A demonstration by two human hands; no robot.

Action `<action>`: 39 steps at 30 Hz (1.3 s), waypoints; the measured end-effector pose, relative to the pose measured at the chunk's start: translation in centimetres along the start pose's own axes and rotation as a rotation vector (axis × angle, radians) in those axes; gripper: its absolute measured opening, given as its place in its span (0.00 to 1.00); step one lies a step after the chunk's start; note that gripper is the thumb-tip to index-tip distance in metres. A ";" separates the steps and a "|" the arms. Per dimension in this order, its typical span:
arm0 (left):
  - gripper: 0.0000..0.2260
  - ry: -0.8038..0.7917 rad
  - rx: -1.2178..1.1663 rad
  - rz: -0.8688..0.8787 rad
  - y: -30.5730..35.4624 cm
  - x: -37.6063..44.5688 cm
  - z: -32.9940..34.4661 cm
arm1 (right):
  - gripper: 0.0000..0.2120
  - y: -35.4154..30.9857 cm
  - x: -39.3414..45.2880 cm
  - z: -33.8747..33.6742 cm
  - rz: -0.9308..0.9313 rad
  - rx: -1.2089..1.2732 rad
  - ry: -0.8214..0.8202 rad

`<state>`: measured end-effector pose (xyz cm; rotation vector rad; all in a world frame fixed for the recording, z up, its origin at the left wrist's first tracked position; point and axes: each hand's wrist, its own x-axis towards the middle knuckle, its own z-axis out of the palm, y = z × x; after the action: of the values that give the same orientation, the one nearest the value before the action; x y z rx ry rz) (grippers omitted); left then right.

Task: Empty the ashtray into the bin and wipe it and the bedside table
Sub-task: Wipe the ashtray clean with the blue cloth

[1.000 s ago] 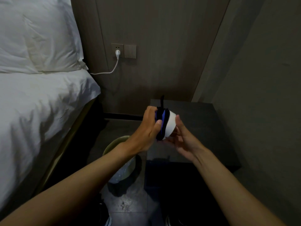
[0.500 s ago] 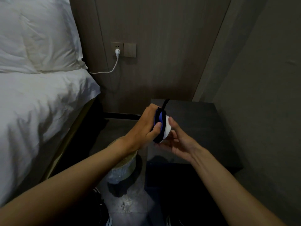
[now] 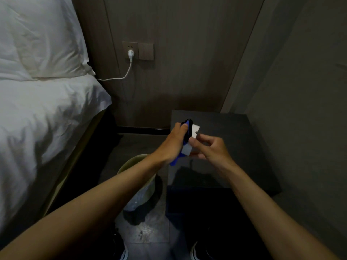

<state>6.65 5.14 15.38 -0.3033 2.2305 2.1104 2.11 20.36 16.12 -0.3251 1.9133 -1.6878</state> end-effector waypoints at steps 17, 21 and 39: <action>0.24 -0.054 -0.264 -0.623 -2.0 5.6 2.2 | 0.51 1.9 3.4 -6.4 -0.316 -0.989 -0.010; 0.18 0.027 -0.125 -0.543 -3.2 7.2 3.5 | 0.47 3.1 4.0 -7.8 -0.295 -1.011 0.015; 0.07 0.275 0.752 -0.076 -7.9 16.1 7.4 | 0.47 9.2 10.7 -13.1 -0.115 -0.969 0.204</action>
<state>-8.39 10.41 4.32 -0.6269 2.8934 1.1086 -12.19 27.20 5.21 -0.6401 2.8037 -0.7407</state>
